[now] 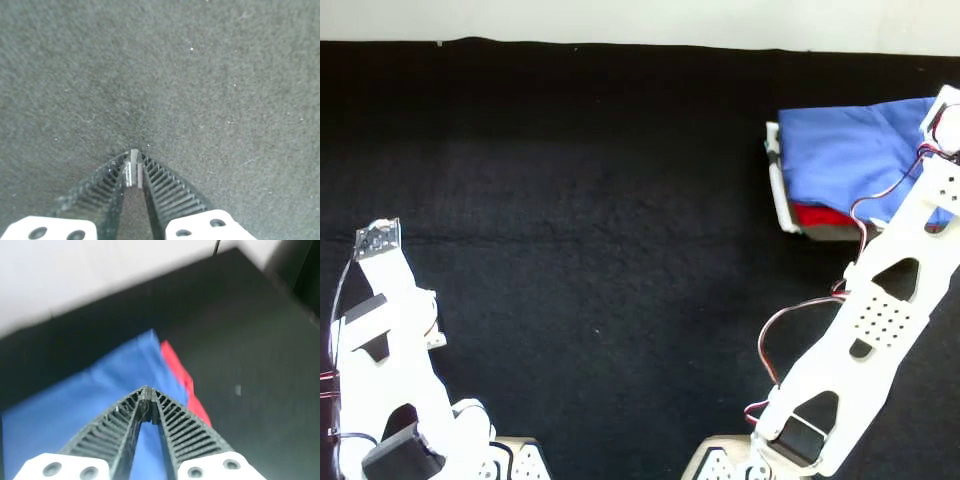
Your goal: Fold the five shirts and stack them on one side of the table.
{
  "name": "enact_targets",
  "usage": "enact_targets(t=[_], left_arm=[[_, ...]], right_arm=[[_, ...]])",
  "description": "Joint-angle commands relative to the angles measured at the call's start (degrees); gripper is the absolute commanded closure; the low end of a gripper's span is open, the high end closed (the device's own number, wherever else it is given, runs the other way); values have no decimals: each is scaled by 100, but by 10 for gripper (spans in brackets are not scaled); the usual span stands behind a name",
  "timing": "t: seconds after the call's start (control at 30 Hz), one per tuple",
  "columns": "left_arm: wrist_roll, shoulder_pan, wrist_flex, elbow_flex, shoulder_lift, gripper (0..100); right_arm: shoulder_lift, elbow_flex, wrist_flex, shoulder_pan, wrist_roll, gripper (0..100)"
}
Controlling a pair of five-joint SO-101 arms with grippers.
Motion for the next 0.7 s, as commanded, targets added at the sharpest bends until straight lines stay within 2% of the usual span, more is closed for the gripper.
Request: enact_targets(t=[0.0, 0.17, 0.37, 0.6, 0.67], left_arm=[[35, -13, -88, 13, 31, 990], [35, -13, -88, 13, 31, 990], [35, -13, -88, 13, 31, 990], [35, -13, -88, 13, 31, 990], [35, -13, -88, 13, 31, 990]], right_arm=[[-242, -611, 760, -66, 352, 991], [435, -611, 1349, 180, 844, 991], [1147, -611, 1297, 602, 853, 991], [1657, -611, 180, 804, 879, 991], [1684, -611, -154, 813, 1187, 991]])
